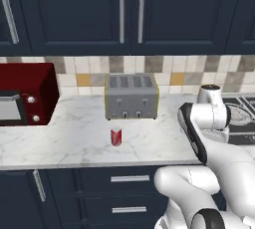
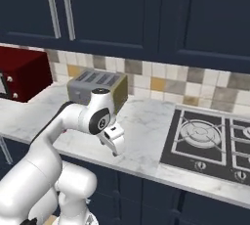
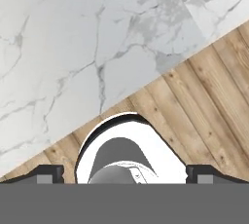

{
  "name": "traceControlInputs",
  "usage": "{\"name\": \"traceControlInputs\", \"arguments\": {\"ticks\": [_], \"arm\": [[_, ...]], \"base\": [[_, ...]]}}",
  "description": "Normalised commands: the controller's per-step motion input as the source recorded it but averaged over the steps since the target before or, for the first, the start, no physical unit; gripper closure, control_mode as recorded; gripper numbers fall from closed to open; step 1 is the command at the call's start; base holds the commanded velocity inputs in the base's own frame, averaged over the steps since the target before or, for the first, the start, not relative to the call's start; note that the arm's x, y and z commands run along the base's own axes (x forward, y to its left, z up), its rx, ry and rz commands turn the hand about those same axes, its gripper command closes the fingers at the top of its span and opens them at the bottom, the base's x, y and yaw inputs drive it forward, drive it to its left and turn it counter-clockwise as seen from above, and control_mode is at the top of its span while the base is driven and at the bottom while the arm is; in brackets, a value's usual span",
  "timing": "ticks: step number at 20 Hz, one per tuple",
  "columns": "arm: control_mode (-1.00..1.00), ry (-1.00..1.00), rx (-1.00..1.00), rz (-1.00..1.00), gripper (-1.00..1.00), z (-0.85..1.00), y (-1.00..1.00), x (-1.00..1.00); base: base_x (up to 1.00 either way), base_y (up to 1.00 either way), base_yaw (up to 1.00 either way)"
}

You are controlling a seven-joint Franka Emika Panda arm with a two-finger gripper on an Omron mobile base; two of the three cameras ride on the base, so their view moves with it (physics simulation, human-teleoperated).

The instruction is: Four empty soda cans are scattered around the kitchen. Gather all the cans and cluster them next to the stove for recycling.

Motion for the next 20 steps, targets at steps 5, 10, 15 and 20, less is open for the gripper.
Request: {"name": "traceControlInputs", "arguments": {"ticks": [5,10,15,20], "arm": [[1.00,0.00,0.00,0.00,-1.00,0.00,0.00,0.00],[1.00,0.00,0.00,0.00,-1.00,0.00,0.00,0.00],[1.00,0.00,0.00,0.00,-1.00,0.00,0.00,0.00],[1.00,0.00,0.00,0.00,-1.00,0.00,0.00,0.00]], "base": [[0.00,0.65,-0.05],[0.00,0.58,-0.10],[0.00,0.60,-0.09],[-0.02,0.42,-0.04]]}}
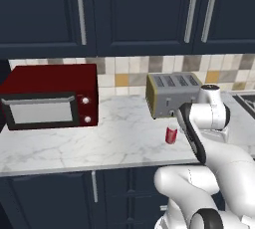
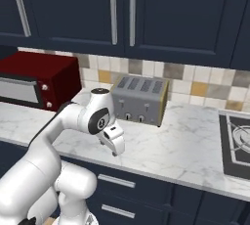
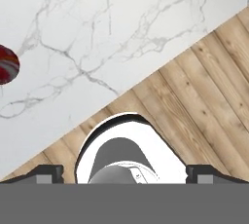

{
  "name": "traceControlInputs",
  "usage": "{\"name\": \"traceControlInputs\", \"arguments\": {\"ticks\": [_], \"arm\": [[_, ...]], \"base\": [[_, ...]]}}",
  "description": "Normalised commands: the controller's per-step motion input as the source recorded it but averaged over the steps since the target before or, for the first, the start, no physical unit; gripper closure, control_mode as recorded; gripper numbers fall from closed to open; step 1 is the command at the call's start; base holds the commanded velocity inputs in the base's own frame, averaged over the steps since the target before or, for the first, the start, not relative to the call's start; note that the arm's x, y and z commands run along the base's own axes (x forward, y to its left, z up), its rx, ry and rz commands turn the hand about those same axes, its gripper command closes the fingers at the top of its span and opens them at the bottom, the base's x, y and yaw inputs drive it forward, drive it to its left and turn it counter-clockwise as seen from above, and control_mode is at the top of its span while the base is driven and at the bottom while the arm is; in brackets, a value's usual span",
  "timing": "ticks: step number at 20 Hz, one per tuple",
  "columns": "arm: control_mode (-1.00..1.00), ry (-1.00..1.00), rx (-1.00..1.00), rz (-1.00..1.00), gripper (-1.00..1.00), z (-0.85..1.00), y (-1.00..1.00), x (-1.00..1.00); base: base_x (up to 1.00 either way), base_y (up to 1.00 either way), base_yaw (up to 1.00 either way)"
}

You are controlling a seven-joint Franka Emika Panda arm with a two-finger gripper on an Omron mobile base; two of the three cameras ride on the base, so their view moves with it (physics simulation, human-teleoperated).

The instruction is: Four empty soda cans are scattered around the kitchen. Gather all the cans and cluster them next to the stove for recycling.

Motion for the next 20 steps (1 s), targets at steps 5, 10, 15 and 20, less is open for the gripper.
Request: {"name": "traceControlInputs", "arguments": {"ticks": [5,10,15,20], "arm": [[1.00,0.00,0.00,0.00,-1.00,0.00,0.00,0.00],[1.00,0.00,0.00,0.00,-1.00,0.00,0.00,0.00],[1.00,0.00,0.00,0.00,-1.00,0.00,0.00,0.00],[1.00,0.00,0.00,0.00,-1.00,0.00,0.00,0.00]], "base": [[-0.05,0.19,0.00],[-0.01,0.03,0.00],[0.00,0.00,0.00],[0.00,0.00,0.00]]}}
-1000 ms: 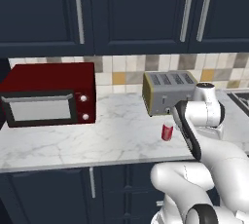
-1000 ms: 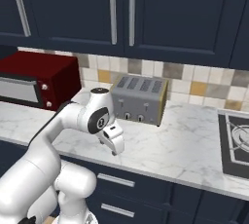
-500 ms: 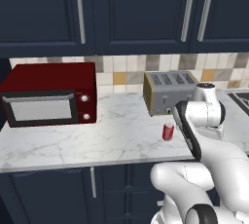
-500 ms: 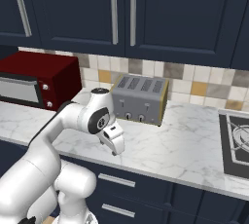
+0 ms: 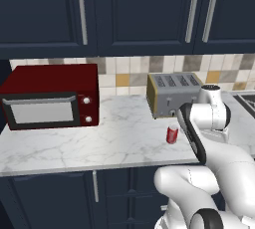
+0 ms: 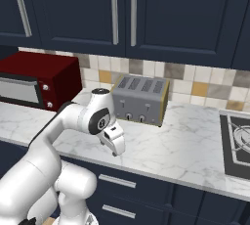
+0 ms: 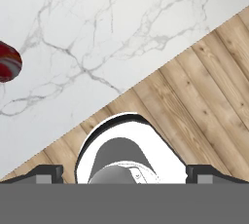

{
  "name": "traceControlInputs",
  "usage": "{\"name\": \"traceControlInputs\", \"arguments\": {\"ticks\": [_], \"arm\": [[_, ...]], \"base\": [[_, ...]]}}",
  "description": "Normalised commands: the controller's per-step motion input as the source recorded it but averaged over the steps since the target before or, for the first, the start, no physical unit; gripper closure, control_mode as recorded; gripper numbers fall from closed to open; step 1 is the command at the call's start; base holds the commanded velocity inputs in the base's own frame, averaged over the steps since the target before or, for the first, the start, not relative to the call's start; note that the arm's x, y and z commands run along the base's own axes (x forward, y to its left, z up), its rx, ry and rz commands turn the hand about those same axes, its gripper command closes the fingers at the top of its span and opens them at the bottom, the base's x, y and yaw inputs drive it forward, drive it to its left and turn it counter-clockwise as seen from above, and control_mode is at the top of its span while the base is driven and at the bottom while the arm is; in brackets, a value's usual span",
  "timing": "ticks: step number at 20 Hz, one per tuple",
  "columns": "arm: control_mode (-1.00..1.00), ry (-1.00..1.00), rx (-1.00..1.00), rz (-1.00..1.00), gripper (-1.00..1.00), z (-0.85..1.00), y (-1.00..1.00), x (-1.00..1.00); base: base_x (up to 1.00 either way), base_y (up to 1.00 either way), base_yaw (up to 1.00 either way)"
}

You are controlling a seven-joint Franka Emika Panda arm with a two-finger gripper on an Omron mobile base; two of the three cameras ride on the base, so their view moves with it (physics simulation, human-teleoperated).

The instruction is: Four empty soda cans are scattered around the kitchen. Gather all the cans and cluster them next to the stove for recycling.

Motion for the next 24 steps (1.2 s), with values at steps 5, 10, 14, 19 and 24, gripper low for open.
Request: {"name": "traceControlInputs", "arguments": {"ticks": [5,10,14,19,24], "arm": [[1.00,0.00,0.00,0.00,-1.00,0.00,0.00,0.00],[1.00,0.00,0.00,0.00,-1.00,0.00,0.00,0.00],[-1.00,-0.04,0.00,0.00,-1.00,0.07,0.00,-0.08],[-1.00,0.00,0.00,0.00,-1.00,0.19,0.00,-0.14],[-1.00,0.00,0.00,0.00,-1.00,0.23,0.00,-0.12]], "base": [[0.00,0.00,0.00],[-0.01,0.00,0.00],[-0.02,0.00,0.00],[0.00,0.00,0.00],[0.00,0.00,0.00]]}}
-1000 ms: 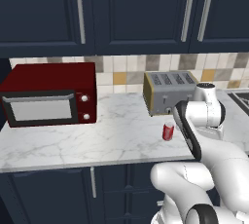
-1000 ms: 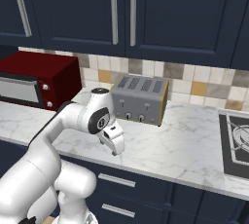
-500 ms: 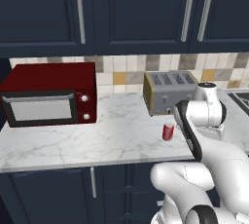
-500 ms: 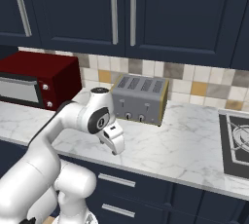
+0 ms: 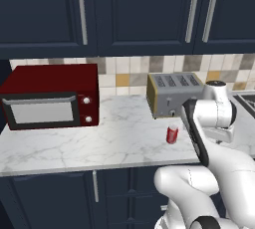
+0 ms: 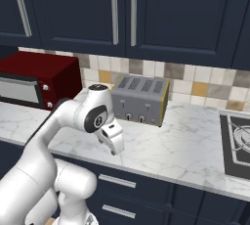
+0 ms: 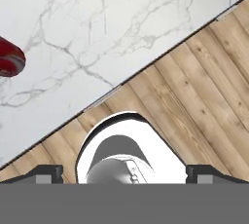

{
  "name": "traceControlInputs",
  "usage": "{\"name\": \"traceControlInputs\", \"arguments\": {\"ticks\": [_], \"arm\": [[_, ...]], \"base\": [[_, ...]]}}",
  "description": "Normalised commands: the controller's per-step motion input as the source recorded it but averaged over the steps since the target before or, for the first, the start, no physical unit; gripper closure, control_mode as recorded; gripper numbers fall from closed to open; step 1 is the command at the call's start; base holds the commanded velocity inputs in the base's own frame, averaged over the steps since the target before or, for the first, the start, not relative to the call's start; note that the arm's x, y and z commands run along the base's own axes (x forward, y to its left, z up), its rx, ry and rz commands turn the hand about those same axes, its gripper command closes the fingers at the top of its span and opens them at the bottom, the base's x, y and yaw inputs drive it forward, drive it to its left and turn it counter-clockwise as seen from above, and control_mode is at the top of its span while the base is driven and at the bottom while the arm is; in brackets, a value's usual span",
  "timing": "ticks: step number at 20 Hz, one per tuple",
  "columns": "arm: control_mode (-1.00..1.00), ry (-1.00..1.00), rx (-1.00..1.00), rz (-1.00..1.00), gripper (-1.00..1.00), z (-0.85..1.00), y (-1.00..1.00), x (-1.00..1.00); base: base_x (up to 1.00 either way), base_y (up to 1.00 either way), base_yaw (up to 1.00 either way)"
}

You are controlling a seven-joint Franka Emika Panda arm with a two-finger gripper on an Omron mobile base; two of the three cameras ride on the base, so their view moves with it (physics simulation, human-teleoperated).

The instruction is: Four empty soda cans are scattered around the kitchen. Gather all the cans and cluster them next to the stove for recycling.

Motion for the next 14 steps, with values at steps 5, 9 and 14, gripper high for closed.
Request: {"name": "traceControlInputs", "arguments": {"ticks": [5,9,14], "arm": [[-1.00,0.00,0.00,0.00,-1.00,0.21,0.00,-0.12],[-1.00,0.00,0.00,0.00,-1.00,0.15,0.01,-0.10],[-1.00,0.00,0.00,0.00,-1.00,0.02,0.24,0.00]], "base": [[0.00,0.00,0.00],[0.00,0.00,0.00],[0.00,0.00,0.00]]}}
